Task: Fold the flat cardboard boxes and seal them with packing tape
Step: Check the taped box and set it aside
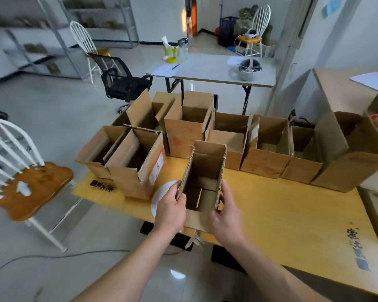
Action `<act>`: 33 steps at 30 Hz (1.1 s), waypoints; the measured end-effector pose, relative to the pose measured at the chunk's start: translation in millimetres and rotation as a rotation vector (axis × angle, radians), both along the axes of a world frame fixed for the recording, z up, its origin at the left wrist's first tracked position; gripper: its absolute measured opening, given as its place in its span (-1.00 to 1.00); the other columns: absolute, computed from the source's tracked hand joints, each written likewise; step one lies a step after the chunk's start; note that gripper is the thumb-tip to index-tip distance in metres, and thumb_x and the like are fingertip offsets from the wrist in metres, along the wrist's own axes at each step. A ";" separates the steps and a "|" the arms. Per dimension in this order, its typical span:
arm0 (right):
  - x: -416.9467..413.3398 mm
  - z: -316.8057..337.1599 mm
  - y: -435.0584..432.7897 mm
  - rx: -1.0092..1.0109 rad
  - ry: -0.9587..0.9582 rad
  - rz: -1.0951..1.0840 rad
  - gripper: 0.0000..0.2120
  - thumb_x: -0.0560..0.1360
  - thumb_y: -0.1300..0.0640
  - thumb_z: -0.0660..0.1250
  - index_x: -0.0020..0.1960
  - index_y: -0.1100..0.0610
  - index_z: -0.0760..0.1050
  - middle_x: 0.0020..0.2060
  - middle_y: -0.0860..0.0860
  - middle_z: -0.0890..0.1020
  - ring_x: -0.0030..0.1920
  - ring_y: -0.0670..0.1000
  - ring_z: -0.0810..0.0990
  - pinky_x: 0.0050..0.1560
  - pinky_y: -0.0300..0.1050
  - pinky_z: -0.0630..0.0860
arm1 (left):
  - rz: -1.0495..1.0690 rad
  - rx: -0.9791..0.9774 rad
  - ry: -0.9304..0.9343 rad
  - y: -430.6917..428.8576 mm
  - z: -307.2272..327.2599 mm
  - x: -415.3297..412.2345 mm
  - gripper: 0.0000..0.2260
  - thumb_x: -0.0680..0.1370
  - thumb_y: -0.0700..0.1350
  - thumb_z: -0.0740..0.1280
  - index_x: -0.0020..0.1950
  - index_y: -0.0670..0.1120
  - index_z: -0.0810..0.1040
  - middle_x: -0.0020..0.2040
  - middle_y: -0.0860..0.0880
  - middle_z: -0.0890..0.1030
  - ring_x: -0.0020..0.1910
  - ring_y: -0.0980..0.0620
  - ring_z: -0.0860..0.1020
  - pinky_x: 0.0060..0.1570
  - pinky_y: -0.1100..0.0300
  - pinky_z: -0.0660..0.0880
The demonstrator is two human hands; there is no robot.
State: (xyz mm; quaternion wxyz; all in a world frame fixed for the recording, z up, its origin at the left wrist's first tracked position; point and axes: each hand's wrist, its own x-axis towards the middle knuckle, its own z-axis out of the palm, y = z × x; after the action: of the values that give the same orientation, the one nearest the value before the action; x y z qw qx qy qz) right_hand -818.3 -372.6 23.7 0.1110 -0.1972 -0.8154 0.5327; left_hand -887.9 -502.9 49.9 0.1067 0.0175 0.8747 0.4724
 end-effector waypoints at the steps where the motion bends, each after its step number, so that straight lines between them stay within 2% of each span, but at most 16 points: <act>1: -8.6 2.1 2.4 0.005 0.000 0.033 -0.16 0.52 0.28 0.34 0.47 -0.47 0.07 0.27 -0.48 0.40 0.35 -0.21 0.42 0.38 -0.08 0.45 | 0.019 -0.003 -0.011 1.0 0.0 -7.4 -0.60 0.69 -0.11 0.16 0.54 -0.03 0.32 0.48 0.00 0.40 0.45 0.01 0.35 0.27 0.31 0.20; 3: -26.1 4.3 5.3 0.014 -0.017 0.082 -0.15 0.54 0.27 0.33 0.34 -0.61 0.05 0.18 -0.58 0.37 0.29 -0.27 0.42 0.33 -0.19 0.44 | 0.053 -0.019 -0.017 0.6 -1.7 -21.7 -0.60 0.69 -0.11 0.16 0.55 -0.05 0.30 0.49 -0.01 0.38 0.47 0.00 0.33 0.32 0.27 0.20; 5: -44.0 2.2 4.7 -0.001 -0.021 0.106 -0.21 0.54 0.24 0.32 0.46 -0.47 0.08 0.29 -0.43 0.44 0.35 -0.23 0.41 0.36 -0.16 0.43 | 0.076 -0.025 -0.022 -1.1 -4.5 -36.3 -0.60 0.69 -0.11 0.16 0.54 -0.03 0.32 0.49 -0.01 0.40 0.47 -0.02 0.34 0.38 0.21 0.24; 7: -61.2 -1.5 3.0 -0.014 -0.031 0.124 -0.26 0.55 0.23 0.31 0.51 -0.35 0.11 0.32 -0.31 0.48 0.34 -0.19 0.45 0.32 -0.16 0.47 | 0.084 -0.035 -0.041 -3.8 -9.7 -52.7 -0.60 0.68 -0.12 0.17 0.54 0.01 0.33 0.48 0.00 0.40 0.46 -0.03 0.35 0.42 0.12 0.27; 11: -89.3 -12.5 -1.6 0.011 -0.077 0.137 -0.27 0.57 0.24 0.28 0.51 -0.35 0.09 0.14 -0.45 0.48 0.15 -0.17 0.55 0.09 -0.22 0.54 | 0.038 -0.071 -0.075 -12.4 -27.8 -85.4 -0.58 0.67 -0.16 0.16 0.53 0.05 0.33 0.46 0.00 0.44 0.44 -0.05 0.38 0.44 0.08 0.32; 13: -99.4 -17.3 -6.6 0.014 -0.103 0.128 -0.22 0.56 0.26 0.27 0.43 -0.50 0.06 0.01 -0.53 0.45 0.04 -0.23 0.57 -0.04 -0.37 0.50 | 0.007 -0.093 -0.094 -17.4 -36.0 -98.6 -0.57 0.66 -0.18 0.15 0.54 0.06 0.32 0.45 -0.01 0.46 0.42 -0.06 0.41 0.43 0.07 0.34; 15: -109.1 -20.1 -12.2 0.000 -0.129 0.117 -0.16 0.55 0.28 0.26 0.24 -0.66 0.02 -0.06 -0.58 0.46 -0.04 -0.28 0.56 -0.16 -0.48 0.45 | -0.028 -0.127 -0.089 -20.6 -42.2 -110.0 -0.55 0.66 -0.20 0.13 0.55 0.06 0.30 0.46 -0.04 0.44 0.42 -0.09 0.40 0.44 0.03 0.34; 16: -113.7 -21.9 -15.4 0.000 -0.141 0.109 -0.15 0.55 0.28 0.26 0.23 -0.67 0.00 -0.05 -0.56 0.47 -0.05 -0.28 0.55 -0.16 -0.50 0.44 | -0.045 -0.156 -0.074 -22.0 -44.3 -115.3 -0.54 0.66 -0.21 0.13 0.56 0.04 0.28 0.47 -0.06 0.42 0.44 -0.10 0.38 0.45 0.02 0.33; 19: -126.4 -28.9 -29.1 0.012 -0.163 0.092 -0.17 0.54 0.29 0.28 0.36 -0.56 0.02 0.08 -0.47 0.48 0.01 -0.30 0.50 0.00 -0.42 0.45 | -0.102 -0.263 0.010 -28.8 -50.1 -127.6 -0.51 0.63 -0.24 0.13 0.57 -0.01 0.24 0.46 -0.08 0.42 0.43 -0.11 0.39 0.39 0.07 0.34; 22: -132.3 -36.3 -40.6 0.012 -0.171 0.081 -0.15 0.54 0.30 0.29 0.37 -0.57 0.03 0.12 -0.56 0.44 0.10 -0.37 0.49 0.07 -0.32 0.53 | -0.179 -0.338 0.103 -37.0 -51.1 -133.6 -0.46 0.61 -0.25 0.16 0.59 -0.03 0.18 0.50 -0.04 0.38 0.40 -0.10 0.42 0.32 0.07 0.40; 25: -135.8 -40.2 -49.2 0.012 -0.176 0.053 -0.19 0.55 0.28 0.31 0.54 -0.34 0.03 0.26 -0.40 0.43 0.16 -0.45 0.39 0.20 -0.29 0.48 | -0.262 -0.455 0.159 -40.1 -50.4 -135.0 -0.41 0.58 -0.23 0.16 0.60 -0.01 0.09 0.53 0.01 0.28 0.33 -0.14 0.48 0.19 -0.01 0.46; 29: -139.8 -44.3 -52.5 0.023 -0.166 0.017 -0.21 0.54 0.27 0.31 0.54 -0.32 0.06 0.33 -0.31 0.49 0.30 -0.26 0.45 0.24 -0.21 0.51 | -0.305 -0.502 0.158 -38.7 -50.2 -139.8 -0.35 0.56 -0.24 0.16 0.61 -0.01 0.01 0.57 -0.01 0.19 0.35 -0.15 0.45 0.21 -0.02 0.45; 31: -141.4 -44.2 -53.6 0.040 -0.173 0.009 -0.22 0.54 0.26 0.31 0.55 -0.29 0.05 0.36 -0.28 0.48 0.33 -0.28 0.42 0.24 -0.25 0.48 | -0.301 -0.499 0.146 -38.3 -49.0 -142.9 -0.34 0.56 -0.26 0.17 0.61 -0.01 -0.01 0.57 -0.02 0.19 0.37 -0.14 0.43 0.23 0.00 0.45; 33: -143.4 -45.1 -54.2 0.050 -0.180 0.002 -0.23 0.55 0.25 0.30 0.56 -0.27 0.05 0.32 -0.30 0.49 0.24 -0.36 0.41 0.15 -0.42 0.43 | -0.288 -0.482 0.138 -39.0 -46.2 -146.4 -0.33 0.56 -0.29 0.17 0.62 0.00 -0.01 0.55 -0.02 0.24 0.36 -0.13 0.44 0.22 0.01 0.46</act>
State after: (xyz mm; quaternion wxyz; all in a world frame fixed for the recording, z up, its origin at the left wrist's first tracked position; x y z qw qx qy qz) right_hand -961.7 -426.8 -21.4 0.0417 -0.2405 -0.8355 0.4923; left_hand -1034.3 -541.8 3.7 0.1139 0.1478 0.9555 0.2284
